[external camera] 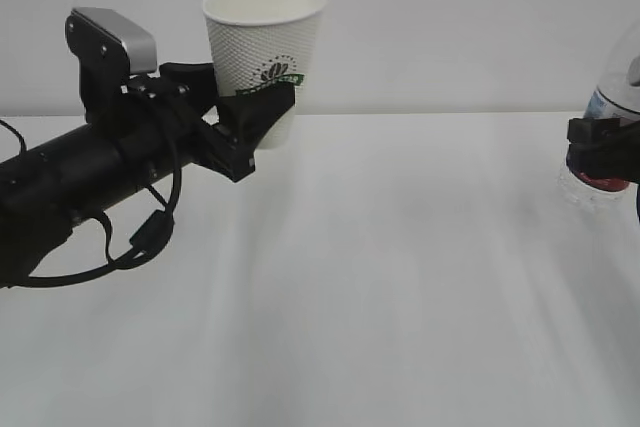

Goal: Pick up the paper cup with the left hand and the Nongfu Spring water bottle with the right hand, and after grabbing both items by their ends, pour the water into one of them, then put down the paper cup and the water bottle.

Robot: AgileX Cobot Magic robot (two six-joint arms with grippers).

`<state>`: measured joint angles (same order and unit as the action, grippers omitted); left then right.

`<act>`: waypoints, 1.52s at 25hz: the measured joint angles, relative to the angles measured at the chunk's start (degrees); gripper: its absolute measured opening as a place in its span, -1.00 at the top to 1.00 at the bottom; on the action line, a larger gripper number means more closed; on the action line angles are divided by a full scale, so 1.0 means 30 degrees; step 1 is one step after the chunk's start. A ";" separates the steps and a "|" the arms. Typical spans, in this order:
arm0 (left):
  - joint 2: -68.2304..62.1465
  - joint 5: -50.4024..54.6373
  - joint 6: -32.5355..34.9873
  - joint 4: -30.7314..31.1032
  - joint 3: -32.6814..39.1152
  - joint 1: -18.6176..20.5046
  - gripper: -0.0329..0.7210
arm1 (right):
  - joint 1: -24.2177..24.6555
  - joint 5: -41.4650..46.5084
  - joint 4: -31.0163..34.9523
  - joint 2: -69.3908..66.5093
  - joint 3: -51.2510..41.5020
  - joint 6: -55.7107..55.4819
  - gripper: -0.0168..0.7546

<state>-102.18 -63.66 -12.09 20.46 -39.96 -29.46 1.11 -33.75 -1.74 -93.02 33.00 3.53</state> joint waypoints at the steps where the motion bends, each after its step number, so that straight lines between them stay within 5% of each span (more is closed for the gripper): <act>1: 0.0000 0.0000 0.0000 0.0000 0.0000 0.0261 -0.28 | 0.0000 -0.0093 0.0000 0.0000 0.0000 0.0000 -0.32; 23: 0.0000 0.0000 0.0000 -0.0996 0.0000 0.5395 -0.28 | 0.0000 -0.0887 0.0069 0.0000 0.0000 0.0000 -0.32; 38: -0.2298 0.0038 0.0589 -0.2906 0.0000 0.6325 -0.28 | 0.0000 -0.0921 0.0069 0.0000 0.0000 0.0000 -0.32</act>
<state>-109.08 -63.55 -10.32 11.74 -39.96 -10.48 1.11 -36.51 -1.53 -93.02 33.00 3.53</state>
